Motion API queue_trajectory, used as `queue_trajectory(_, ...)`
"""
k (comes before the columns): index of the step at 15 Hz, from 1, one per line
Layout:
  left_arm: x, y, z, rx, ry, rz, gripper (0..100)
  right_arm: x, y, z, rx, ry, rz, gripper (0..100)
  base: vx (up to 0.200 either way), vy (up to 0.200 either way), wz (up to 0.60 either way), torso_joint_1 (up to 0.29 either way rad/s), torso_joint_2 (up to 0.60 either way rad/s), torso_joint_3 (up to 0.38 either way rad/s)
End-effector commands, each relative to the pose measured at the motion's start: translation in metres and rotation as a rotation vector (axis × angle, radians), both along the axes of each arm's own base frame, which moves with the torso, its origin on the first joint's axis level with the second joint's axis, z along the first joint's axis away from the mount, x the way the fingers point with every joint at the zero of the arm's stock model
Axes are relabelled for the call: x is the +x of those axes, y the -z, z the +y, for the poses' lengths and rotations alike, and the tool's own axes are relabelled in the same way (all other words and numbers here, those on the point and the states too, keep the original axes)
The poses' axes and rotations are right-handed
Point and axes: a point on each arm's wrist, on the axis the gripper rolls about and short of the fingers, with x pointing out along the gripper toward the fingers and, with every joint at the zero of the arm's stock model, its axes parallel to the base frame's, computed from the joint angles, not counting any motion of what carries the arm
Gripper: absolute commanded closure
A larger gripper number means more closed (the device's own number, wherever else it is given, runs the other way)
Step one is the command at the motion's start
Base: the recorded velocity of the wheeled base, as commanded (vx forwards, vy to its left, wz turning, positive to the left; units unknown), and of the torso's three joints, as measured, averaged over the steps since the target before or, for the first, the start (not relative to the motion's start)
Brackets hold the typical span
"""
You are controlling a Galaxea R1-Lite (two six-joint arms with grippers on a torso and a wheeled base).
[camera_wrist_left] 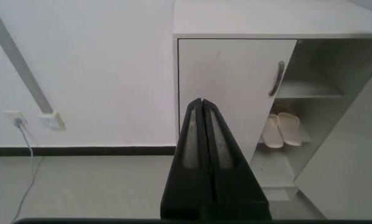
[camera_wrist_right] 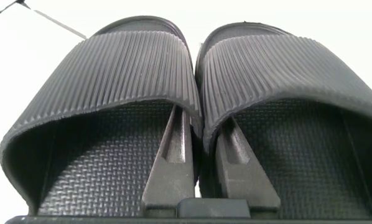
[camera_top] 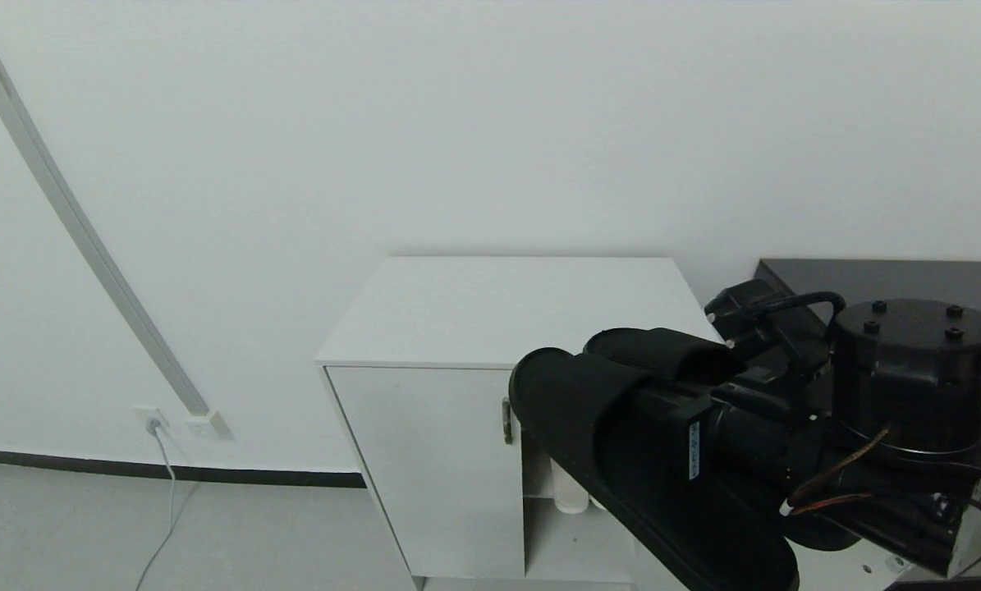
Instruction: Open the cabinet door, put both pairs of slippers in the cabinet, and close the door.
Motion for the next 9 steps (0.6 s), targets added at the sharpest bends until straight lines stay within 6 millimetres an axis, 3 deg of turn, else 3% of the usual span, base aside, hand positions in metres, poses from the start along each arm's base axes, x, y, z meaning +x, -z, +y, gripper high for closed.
queue_trajectory(1,0.0001,0.0,0.0,0.0,-0.001,0.001,100,-0.0002,0.0014,-0.0003,0.0,0.001,0.0,100,0.0,0.0,0.0,0.0,0.0,0.0)
queue_trajectory(9,0.0001,0.0,0.0,0.0,-0.001,0.001,100,0.0017,0.0064,0.0015,-0.012,0.003,-0.001,100,0.0,0.0,0.0,0.0,0.0,0.0)
